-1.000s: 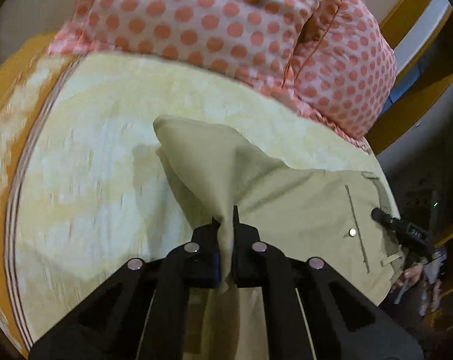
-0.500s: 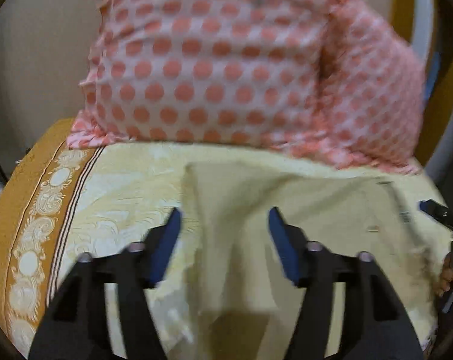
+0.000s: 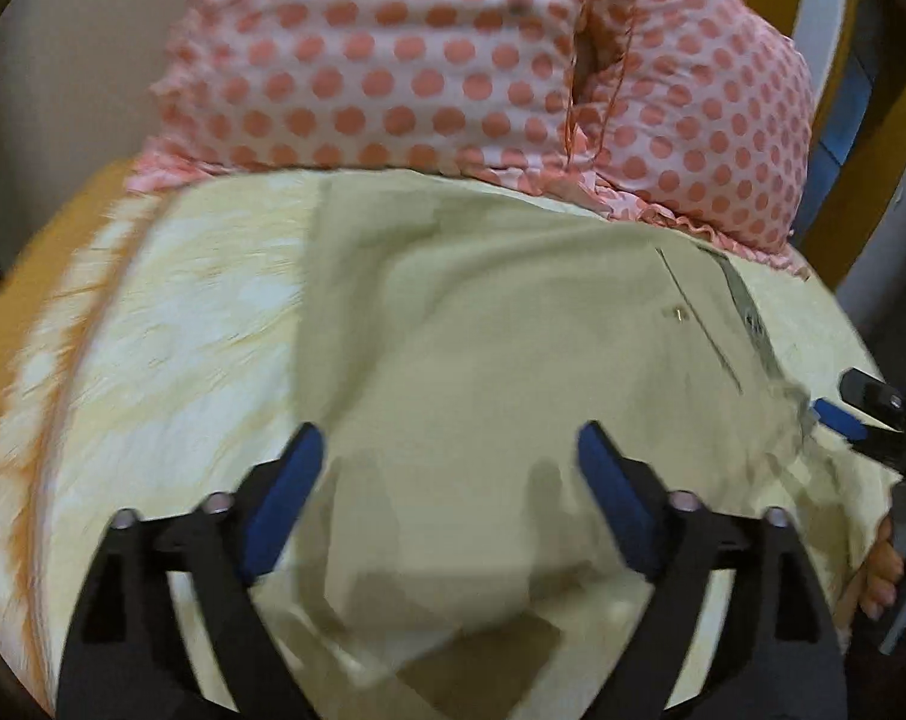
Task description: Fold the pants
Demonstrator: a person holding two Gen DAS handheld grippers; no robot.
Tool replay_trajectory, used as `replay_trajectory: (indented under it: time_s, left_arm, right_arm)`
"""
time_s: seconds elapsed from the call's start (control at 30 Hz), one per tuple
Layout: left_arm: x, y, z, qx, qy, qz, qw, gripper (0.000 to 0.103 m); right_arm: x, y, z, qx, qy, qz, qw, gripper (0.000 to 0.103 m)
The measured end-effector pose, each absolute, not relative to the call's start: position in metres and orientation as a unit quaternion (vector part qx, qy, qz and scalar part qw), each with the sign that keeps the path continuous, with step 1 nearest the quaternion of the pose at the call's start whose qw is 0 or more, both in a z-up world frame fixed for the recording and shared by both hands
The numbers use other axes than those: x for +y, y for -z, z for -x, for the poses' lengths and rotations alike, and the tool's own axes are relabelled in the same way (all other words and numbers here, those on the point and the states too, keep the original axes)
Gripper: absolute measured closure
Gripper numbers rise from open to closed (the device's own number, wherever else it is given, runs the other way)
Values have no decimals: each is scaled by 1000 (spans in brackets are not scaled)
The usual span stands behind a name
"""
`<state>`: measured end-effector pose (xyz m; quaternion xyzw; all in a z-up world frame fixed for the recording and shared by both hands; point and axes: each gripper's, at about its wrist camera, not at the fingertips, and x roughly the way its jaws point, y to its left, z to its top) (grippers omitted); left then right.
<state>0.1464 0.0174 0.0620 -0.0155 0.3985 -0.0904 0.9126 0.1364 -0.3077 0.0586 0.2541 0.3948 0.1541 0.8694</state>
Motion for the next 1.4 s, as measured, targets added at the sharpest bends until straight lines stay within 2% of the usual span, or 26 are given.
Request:
replay_trajectory:
  time_s: [0.07, 0.2, 0.37, 0.53, 0.8, 1.4]
  left_arm:
    - [14, -58, -109, 381, 71, 0, 922, 7]
    - [14, -38, -66, 378, 47, -1, 925, 7]
    - [6, -20, -50, 379, 21, -28, 925, 2]
    - [9, -17, -48, 371, 30, -24, 928, 2]
    - [8, -16, -45, 355, 31, -23, 934, 2]
    - [9, -16, -45, 350, 31, -23, 936, 2]
  right_arm:
    - [-289, -61, -113, 379, -142, -206, 891, 1]
    - [-242, -47, -78, 366, -124, -115, 915, 1]
    - [-214, -28, -68, 374, -95, -58, 921, 1]
    - [-197, -16, -57, 352, -47, -6, 935, 1]
    - [-199, -12, -46, 326, -40, -11, 944, 1]
    - [-199, -12, -46, 325, -40, -11, 945, 1]
